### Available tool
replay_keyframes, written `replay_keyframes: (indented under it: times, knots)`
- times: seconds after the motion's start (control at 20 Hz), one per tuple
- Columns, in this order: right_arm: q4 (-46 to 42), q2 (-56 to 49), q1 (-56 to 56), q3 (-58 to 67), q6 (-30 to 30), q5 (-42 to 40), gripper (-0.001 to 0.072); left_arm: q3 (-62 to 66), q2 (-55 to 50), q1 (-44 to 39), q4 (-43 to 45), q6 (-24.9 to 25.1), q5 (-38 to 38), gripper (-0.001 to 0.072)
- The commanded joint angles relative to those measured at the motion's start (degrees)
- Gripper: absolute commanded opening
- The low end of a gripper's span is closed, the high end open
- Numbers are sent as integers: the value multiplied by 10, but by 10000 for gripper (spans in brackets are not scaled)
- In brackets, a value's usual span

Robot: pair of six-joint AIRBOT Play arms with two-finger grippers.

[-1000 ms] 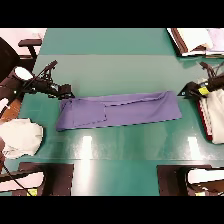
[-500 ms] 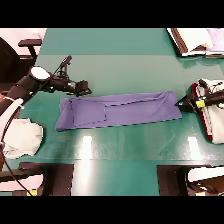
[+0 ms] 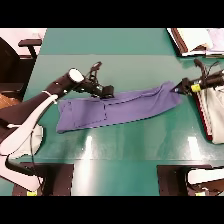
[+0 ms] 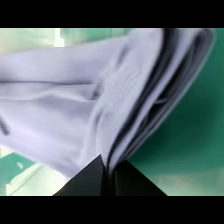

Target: Fold the shirts.

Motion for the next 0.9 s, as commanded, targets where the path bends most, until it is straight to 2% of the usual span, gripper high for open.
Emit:
replay_keyframes:
  times: [0.0, 0.2, 0.65, 0.85]
  knots:
    - [74, 71, 36, 45, 7, 7, 17, 47, -54, -37, 0, -14, 2, 22]
    - [112, 130, 90, 78, 8, -11, 16, 67, -81, -47, 5, -41, 6, 21]
    - [122, 146, 240, 117, 16, -65, 17, 67, -81, -47, 38, -41, 7, 22]
    - [122, 146, 293, 117, 16, -97, 17, 83, -55, -13, 77, -37, -49, 22]
